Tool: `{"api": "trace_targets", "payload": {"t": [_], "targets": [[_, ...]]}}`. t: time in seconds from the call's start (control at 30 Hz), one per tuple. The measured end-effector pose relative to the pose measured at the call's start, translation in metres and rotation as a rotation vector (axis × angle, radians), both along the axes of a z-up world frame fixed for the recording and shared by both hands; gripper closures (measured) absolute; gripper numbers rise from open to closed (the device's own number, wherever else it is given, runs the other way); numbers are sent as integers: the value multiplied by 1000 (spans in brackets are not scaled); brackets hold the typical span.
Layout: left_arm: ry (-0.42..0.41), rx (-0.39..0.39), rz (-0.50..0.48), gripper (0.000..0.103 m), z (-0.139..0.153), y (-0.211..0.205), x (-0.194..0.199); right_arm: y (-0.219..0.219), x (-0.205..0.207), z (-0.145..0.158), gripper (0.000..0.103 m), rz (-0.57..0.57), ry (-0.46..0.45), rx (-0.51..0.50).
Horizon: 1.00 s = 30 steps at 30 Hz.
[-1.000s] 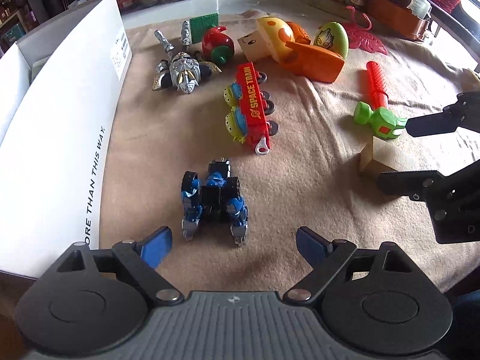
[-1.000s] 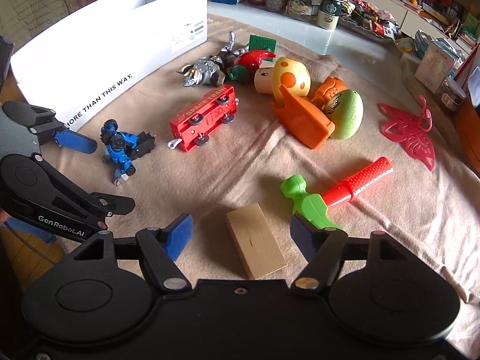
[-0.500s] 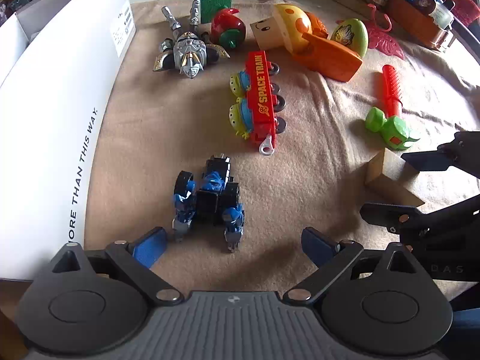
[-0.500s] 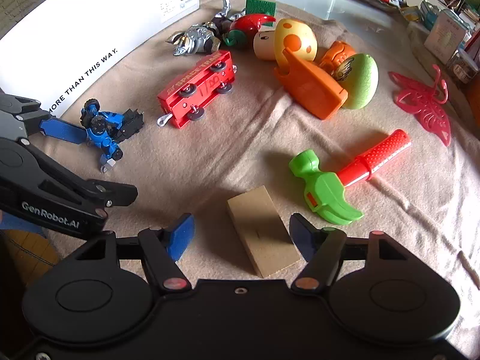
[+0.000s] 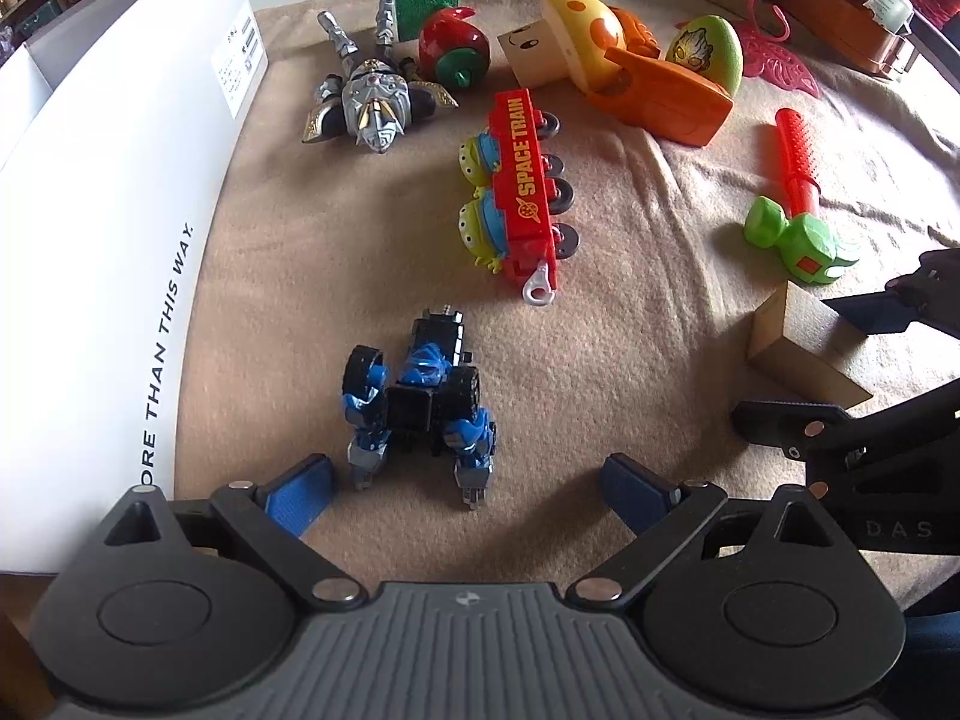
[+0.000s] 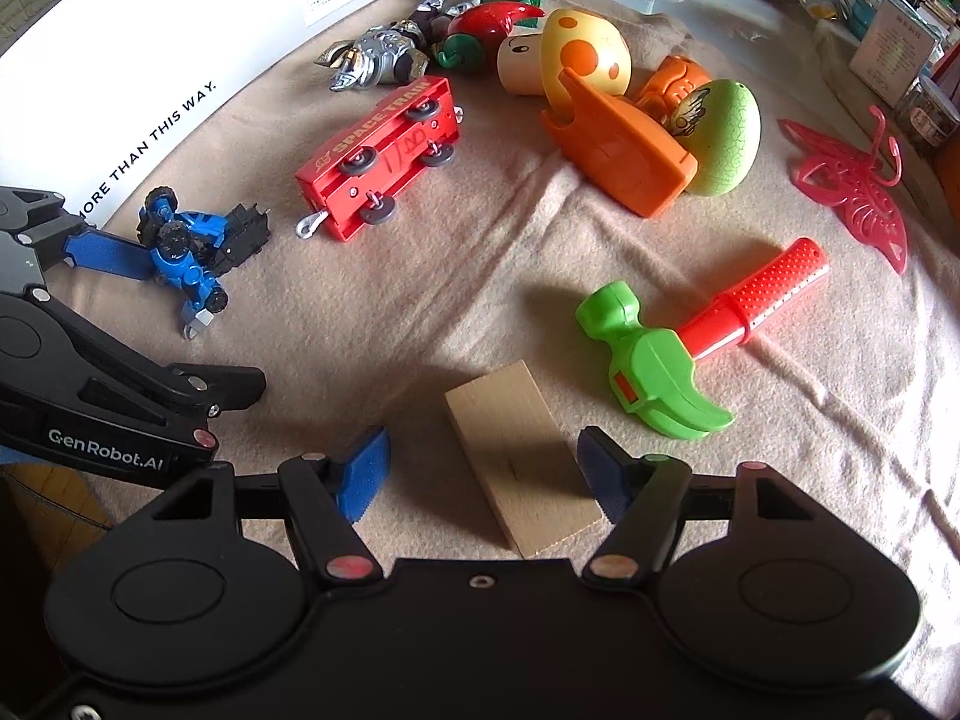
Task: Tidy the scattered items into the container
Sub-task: 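Lower the left tool over the blue robot car while the right tool lowers around the wooden block, then close the right gripper on the wooden block while the left gripper closes on the blue robot car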
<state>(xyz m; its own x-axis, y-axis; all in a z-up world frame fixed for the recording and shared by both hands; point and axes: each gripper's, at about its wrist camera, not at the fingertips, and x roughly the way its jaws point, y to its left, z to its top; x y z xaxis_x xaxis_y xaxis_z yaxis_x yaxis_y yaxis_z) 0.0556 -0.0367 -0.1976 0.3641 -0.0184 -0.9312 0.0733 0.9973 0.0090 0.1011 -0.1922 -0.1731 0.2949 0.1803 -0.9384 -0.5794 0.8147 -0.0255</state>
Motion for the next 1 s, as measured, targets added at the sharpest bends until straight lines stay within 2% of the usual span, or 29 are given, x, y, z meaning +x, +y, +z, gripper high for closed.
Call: {"api": "trace_targets", "payload": {"t": [0.23,0.43,0.5,0.57,0.67,0.77,0.87,0.97,1.0], "targets": [[-6,-1,-8,11,2,-2,0,-2,3,-1,38,-19,18,11],[-7,1,-12,13,4,-3,1,-4,4,-1,42,-36,26,12],[-15,0,-9,17,5,-3,1,-7,6,0,47,-54,31,21],[-23,-1,-4,24,7,-3,0,-11,8,2,59,-75,29,22],[-29,-2,3,31,9,-2,0,-17,10,3,68,-104,42,38],[-44,-7,3,44,12,-1,-1,-20,11,4,70,-120,44,48],[-53,-9,-2,49,13,-1,-2,-20,7,4,71,-108,33,37],[-67,-30,5,60,15,2,-3,-19,5,4,72,-102,24,25],[-68,-34,6,60,15,2,-3,-18,4,4,72,-98,21,20]]}}
